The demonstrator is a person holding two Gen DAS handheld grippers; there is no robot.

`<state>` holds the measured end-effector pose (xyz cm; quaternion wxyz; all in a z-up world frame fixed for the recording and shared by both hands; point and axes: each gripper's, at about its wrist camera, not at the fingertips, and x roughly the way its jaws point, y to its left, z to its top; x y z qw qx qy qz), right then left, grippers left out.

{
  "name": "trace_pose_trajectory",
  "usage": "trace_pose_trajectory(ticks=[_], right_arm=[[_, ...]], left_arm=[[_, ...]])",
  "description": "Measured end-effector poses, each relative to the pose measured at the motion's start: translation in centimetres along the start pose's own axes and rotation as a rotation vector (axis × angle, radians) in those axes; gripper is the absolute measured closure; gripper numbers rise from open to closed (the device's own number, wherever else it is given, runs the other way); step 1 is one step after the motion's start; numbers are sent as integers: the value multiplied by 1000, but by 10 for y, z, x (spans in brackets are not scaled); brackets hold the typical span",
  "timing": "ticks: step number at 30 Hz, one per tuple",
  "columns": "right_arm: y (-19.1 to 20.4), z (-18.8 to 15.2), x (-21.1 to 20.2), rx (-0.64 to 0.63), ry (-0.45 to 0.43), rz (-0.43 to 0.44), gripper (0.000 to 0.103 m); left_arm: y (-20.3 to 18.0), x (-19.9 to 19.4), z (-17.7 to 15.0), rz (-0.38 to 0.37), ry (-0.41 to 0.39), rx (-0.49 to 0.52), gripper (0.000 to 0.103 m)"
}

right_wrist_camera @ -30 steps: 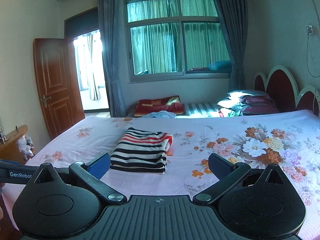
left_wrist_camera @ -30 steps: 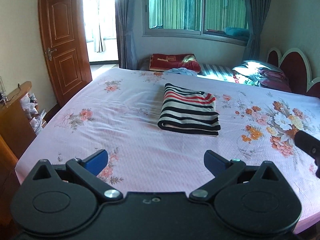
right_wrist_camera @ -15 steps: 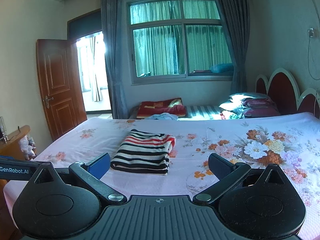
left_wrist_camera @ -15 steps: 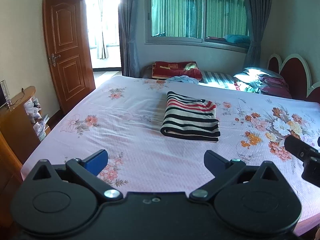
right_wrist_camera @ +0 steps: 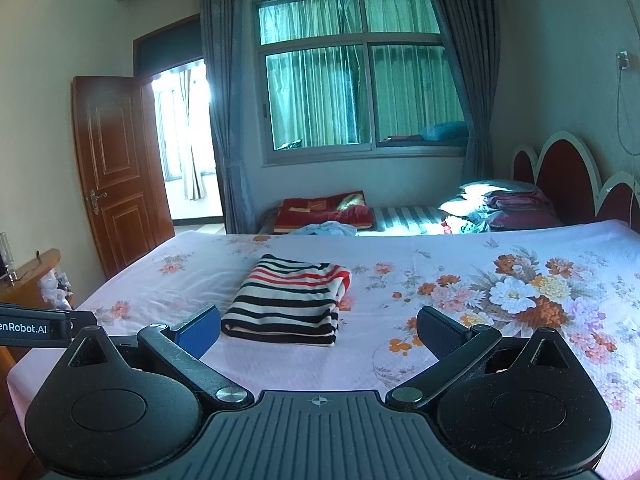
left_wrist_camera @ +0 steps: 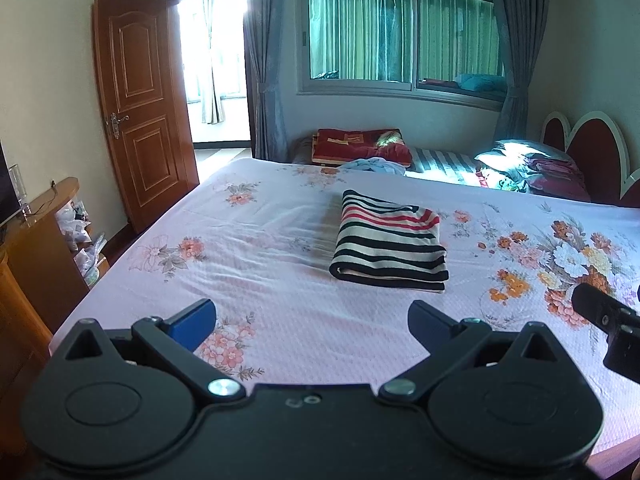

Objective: Fold small clothes

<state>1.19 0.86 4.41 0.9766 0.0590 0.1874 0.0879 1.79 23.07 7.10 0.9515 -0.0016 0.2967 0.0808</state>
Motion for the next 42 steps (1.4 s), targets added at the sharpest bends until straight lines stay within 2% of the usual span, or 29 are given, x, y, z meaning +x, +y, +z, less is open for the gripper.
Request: trace_pose_trajectory(ticks=[34, 42], right_arm=[[2, 1, 12, -4, 17, 13, 0], [-1, -2, 25, 6, 39, 9, 0]], left_arm=[[-1, 12, 4, 4, 24, -13, 1], [0, 28, 4, -28, 39, -19, 2]])
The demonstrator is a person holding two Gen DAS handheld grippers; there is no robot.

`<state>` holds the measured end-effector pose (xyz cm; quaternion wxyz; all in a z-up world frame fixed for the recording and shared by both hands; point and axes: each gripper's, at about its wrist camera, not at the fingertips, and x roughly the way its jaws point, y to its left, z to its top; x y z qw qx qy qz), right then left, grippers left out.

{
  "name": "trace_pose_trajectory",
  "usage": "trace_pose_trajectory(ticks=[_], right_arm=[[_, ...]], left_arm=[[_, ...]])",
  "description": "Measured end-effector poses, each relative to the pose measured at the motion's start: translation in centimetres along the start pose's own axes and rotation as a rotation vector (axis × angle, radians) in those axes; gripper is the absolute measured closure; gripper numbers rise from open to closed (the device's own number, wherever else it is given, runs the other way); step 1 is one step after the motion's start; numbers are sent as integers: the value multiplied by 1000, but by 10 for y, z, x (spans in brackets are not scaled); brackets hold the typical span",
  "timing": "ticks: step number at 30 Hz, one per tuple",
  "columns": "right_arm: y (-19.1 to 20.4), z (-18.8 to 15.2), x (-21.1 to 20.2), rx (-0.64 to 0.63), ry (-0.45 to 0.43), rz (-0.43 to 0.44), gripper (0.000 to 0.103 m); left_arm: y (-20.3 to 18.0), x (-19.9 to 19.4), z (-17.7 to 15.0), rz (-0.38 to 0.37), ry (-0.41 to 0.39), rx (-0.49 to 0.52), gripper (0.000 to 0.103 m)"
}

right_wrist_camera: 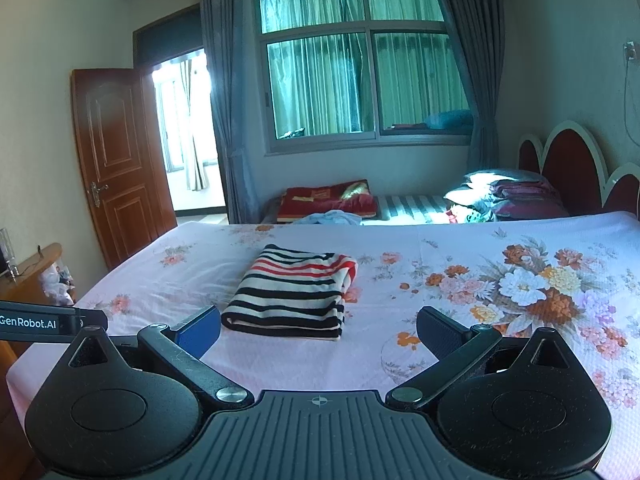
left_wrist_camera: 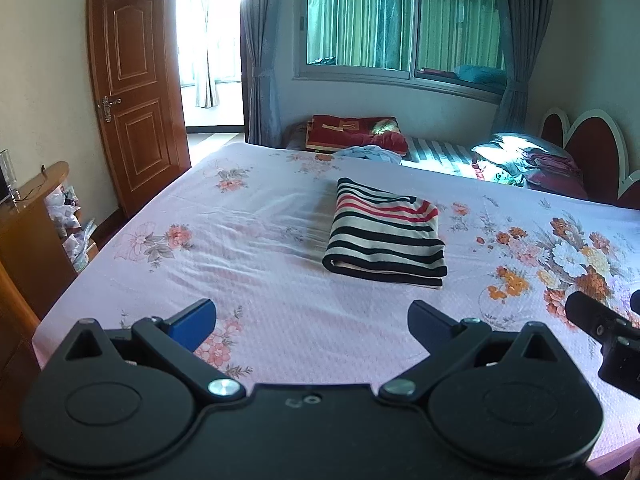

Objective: Fold small clothes

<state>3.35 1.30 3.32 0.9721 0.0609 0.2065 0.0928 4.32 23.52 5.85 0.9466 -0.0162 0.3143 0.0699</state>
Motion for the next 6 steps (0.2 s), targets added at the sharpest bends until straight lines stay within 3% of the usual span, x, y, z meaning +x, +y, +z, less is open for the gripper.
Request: trace_pose_trajectory(ticks=[6], right_arm=[[-8, -3, 15, 13, 28, -20, 0]], left_arm=[[-3, 19, 4, 13, -23, 27, 1]])
